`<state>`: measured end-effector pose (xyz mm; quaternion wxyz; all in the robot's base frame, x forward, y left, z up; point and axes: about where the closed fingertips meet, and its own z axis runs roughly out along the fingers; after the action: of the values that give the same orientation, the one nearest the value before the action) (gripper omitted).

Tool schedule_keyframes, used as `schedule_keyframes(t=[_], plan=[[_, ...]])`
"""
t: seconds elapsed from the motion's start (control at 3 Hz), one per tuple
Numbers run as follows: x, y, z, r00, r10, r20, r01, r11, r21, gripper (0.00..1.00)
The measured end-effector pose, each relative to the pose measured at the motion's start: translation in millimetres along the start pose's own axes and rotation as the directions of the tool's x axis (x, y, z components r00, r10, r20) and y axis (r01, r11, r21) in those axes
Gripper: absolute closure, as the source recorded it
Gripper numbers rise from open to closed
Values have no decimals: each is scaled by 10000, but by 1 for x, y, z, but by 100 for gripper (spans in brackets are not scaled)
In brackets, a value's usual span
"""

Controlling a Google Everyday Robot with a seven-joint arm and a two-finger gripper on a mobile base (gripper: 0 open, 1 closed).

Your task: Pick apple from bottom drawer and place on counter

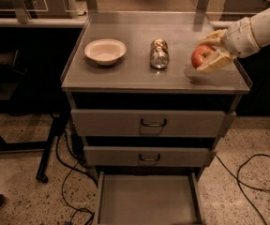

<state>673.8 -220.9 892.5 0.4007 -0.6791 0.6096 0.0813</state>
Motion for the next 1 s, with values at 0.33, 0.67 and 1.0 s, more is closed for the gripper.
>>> schedule_keyframes(t=[0.33,0.67,1.0], plan=[[11,-6,11,9994,348,12,-347,9988,-348,100],[13,-10,15,9993,373,71,-368,9976,-584,100],[14,-11,19,9993,348,110,-338,9963,-789,100]])
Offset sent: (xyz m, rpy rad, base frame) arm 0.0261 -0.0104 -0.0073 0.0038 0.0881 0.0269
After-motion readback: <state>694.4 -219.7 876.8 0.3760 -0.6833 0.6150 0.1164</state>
